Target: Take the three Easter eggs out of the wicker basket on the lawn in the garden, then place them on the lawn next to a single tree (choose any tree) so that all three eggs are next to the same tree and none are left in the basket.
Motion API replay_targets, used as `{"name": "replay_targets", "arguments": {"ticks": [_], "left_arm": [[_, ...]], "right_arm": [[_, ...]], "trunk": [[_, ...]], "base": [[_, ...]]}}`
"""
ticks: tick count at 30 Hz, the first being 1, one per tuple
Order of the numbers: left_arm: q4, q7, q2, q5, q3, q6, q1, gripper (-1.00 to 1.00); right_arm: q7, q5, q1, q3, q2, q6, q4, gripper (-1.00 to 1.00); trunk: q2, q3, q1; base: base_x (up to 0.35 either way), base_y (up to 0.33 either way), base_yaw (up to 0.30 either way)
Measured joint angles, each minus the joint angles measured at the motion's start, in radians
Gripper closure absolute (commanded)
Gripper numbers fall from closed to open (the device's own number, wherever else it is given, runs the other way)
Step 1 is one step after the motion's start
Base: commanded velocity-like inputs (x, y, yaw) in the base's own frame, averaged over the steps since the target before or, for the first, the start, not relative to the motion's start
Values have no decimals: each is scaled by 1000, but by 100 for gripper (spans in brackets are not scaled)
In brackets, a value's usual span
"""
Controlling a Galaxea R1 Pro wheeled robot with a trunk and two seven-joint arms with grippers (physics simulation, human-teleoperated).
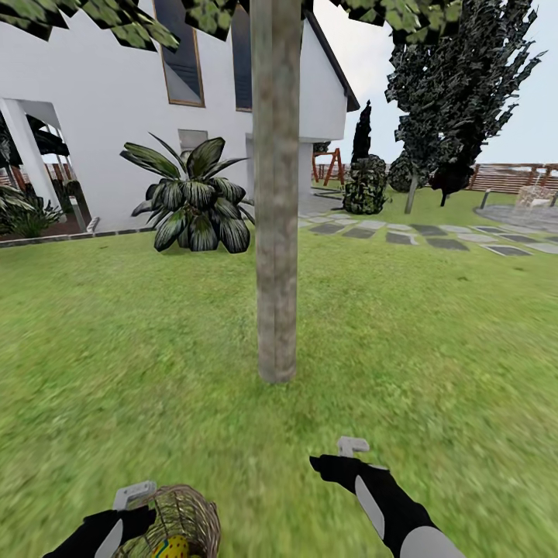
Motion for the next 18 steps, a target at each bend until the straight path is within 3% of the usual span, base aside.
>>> {"name": "replay_targets", "arguments": {"ticks": [18], "left_arm": [[1, 0, -1, -2, 0, -7, 0, -100]], "right_arm": [[-4, -1, 2, 0, 1, -2, 1, -100]], "trunk": [[-126, -56, 69]], "base": [[0, 0, 0]]}}
